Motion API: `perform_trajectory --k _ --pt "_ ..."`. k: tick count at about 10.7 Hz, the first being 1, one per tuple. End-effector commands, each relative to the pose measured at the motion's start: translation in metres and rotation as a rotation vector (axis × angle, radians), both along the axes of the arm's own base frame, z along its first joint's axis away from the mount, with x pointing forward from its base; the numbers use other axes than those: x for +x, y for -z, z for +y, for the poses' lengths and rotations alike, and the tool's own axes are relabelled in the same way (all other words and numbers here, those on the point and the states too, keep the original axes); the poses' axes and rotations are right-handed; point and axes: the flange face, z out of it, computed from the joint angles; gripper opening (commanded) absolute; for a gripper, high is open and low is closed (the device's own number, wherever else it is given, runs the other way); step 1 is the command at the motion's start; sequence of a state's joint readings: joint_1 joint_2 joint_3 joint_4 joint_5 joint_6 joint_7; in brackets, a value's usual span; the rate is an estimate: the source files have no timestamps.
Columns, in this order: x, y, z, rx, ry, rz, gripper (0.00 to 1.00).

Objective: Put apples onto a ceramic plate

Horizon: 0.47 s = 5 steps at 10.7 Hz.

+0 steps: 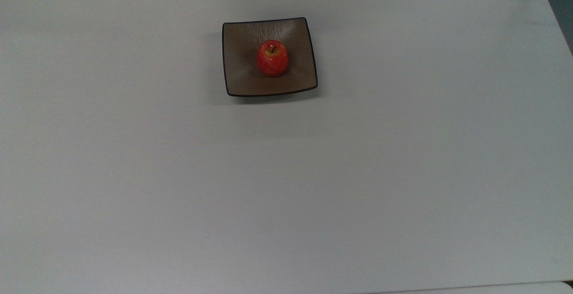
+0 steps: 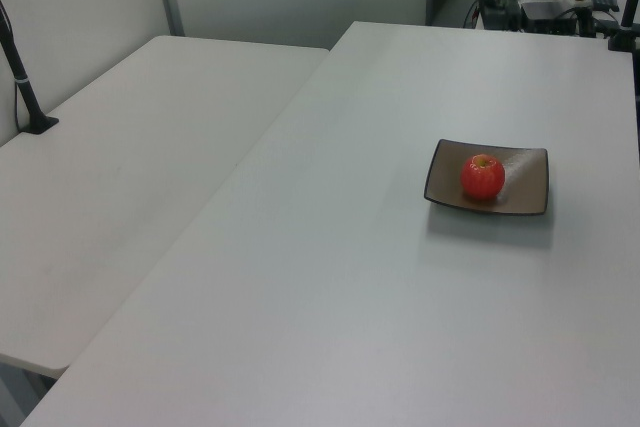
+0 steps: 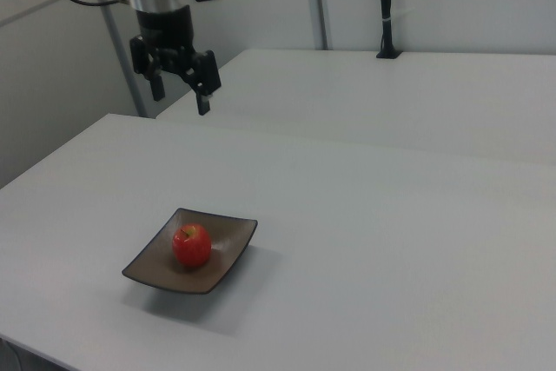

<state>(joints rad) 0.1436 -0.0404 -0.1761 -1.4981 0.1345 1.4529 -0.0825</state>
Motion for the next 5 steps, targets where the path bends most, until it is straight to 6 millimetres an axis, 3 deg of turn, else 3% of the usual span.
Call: perform_trajectory --k 1,5 --pt "0.0196 0.0255 -0.0069 0.015 0.046 -0.098 1.0" --pt "0.0284 0.0338 -0.0001 -0.028 -0.044 -0.152 1.0"
